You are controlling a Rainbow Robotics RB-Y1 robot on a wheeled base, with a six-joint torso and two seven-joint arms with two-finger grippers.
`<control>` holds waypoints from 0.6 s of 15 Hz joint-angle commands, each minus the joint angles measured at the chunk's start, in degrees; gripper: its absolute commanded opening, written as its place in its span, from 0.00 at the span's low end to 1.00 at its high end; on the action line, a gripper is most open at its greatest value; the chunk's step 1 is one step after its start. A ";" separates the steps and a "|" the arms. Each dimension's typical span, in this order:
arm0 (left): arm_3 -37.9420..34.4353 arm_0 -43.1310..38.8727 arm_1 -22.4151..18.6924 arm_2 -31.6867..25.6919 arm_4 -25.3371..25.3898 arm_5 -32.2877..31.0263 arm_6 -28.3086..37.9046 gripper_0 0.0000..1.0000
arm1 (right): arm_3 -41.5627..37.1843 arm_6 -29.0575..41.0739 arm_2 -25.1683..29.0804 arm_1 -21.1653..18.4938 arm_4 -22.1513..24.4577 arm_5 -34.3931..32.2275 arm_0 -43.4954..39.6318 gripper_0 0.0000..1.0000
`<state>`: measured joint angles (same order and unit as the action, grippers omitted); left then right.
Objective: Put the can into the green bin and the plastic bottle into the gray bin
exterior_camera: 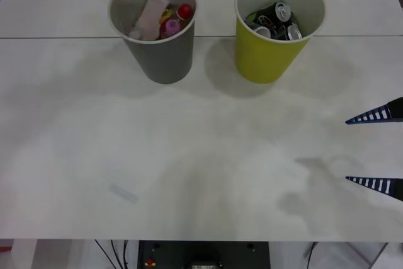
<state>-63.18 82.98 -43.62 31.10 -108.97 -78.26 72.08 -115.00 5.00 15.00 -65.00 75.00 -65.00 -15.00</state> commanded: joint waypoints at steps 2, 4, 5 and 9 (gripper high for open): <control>-1.51 -2.39 -5.07 -0.08 7.63 -1.28 -5.63 1.00 | 0.00 0.00 0.00 0.00 0.00 0.00 0.00 1.00; -6.60 -6.96 -9.73 -0.25 12.64 0.57 -7.13 1.00 | 0.00 0.00 0.00 0.00 0.00 0.00 0.00 1.00; -8.80 -9.24 -11.75 -0.78 14.84 1.62 -7.30 1.00 | 0.00 0.00 0.00 0.00 0.00 0.00 0.00 1.00; -17.33 -21.81 -18.52 -9.13 19.67 2.59 -13.54 1.00 | 0.00 0.00 0.00 0.00 0.00 0.00 0.00 1.00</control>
<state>-79.04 63.47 -61.27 23.74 -89.73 -75.66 60.08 -115.00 5.00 15.00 -65.00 75.00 -65.00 -15.00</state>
